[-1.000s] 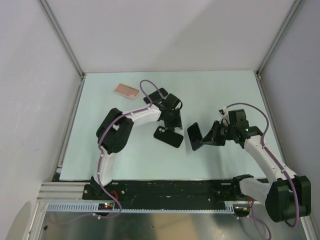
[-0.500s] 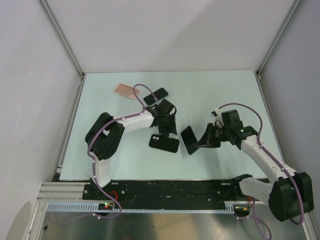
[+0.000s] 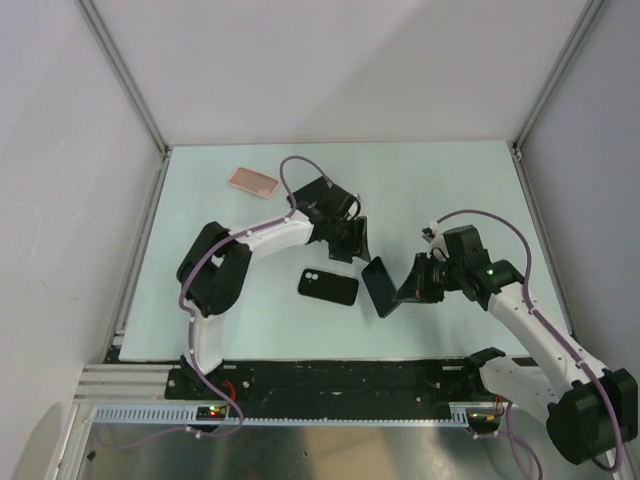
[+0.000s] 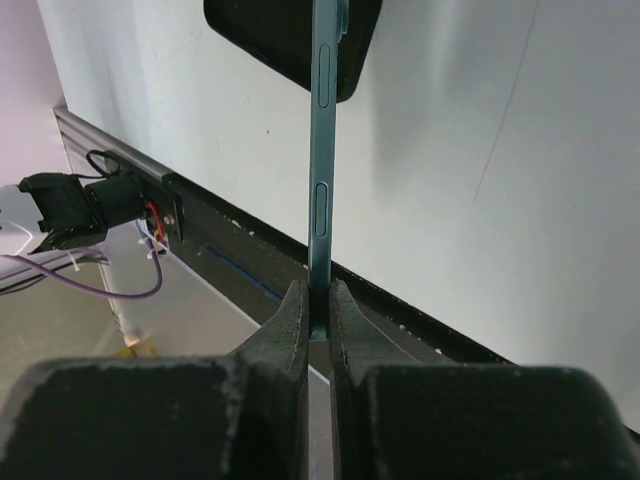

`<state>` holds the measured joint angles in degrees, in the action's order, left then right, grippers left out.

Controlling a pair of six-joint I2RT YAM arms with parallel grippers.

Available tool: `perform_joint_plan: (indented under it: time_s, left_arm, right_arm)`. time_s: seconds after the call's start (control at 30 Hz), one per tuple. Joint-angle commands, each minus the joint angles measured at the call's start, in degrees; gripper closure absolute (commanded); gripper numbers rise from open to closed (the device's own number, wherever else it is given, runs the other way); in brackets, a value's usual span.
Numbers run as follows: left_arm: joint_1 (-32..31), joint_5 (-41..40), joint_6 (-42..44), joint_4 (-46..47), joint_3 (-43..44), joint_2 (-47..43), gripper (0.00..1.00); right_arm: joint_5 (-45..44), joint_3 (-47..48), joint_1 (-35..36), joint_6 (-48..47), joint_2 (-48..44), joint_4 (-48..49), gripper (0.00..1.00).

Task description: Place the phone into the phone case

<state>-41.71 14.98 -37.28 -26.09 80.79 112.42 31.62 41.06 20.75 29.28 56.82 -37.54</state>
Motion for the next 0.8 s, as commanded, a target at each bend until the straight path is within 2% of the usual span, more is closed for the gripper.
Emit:
perform_joint_plan:
  time_s: [0.0,0.17,0.3,0.63,0.77]
  left_arm:
    - [-0.9,2.5,-0.1,0.5,5.7,3.4,0.42]
    - [-3.8,2.7,-2.2,0.5,4.7,6.2,0.43]
    - [-5.6,1.8,-3.2,0.7,1.1,5.2,0.44]
    - [-6.9,-1.4,-4.3,3.1,-15.1,-7.4,0.45]
    - [-6.9,-0.8,-3.9,4.1,-18.5,-11.3,0.45]
  right_arm:
    - [-0.6,0.3,-1.7,-0.8,-3.9,-2.2,1.00]
    - [-0.2,0.1,-5.2,-1.7,-6.9,-4.1,1.00]
    - [0.6,0.2,-6.3,-1.7,-7.7,-4.6,1.00]
    - [0.1,0.0,-5.5,-2.0,-7.6,-4.8,1.00]
    - [-0.2,-0.3,-4.8,-1.7,-7.7,-4.8,1.00]
